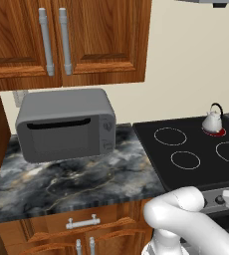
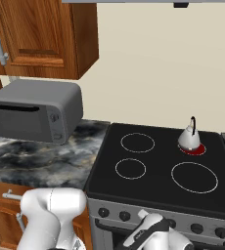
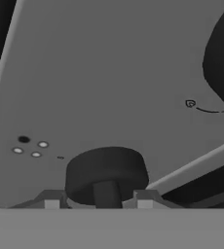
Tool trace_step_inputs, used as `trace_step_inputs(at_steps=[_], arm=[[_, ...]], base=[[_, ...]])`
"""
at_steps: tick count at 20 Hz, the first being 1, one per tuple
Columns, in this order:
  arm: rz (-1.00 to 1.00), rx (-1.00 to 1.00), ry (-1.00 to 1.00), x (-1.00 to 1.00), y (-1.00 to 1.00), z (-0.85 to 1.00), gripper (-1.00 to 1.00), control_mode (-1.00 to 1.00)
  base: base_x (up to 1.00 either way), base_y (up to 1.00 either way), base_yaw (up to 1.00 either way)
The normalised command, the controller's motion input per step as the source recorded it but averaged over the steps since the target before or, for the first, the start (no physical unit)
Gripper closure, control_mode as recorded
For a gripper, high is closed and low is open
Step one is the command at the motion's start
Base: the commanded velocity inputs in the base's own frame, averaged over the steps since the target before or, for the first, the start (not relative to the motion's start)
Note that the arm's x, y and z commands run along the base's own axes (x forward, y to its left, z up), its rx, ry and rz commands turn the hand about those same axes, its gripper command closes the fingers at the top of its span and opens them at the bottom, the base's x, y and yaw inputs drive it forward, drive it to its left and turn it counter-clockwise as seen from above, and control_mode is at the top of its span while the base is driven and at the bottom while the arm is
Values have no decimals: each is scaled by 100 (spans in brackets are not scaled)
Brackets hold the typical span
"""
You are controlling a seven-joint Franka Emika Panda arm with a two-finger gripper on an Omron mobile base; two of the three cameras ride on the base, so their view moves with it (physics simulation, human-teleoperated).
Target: Lower the heat of the kettle.
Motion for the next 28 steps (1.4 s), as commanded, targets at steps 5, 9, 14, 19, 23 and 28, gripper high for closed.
trace_step_inputs(at_steps=[5,9,14,19,23,28], arm=[[0,13,-9,0,0,0,100,-100],[-2,14,-8,0,0,3,100,-100],[-4,17,-9,0,0,2,100,-100],[-6,14,-8,0,0,1,100,-100],[-9,12,-10,0,0,5,100,-100],[-14,10,-8,0,0,15,100,-100]], base=[[0,0,0],[0,0,0],[0,0,0],[0,0,0],[0,0,0],[0,0,0]])
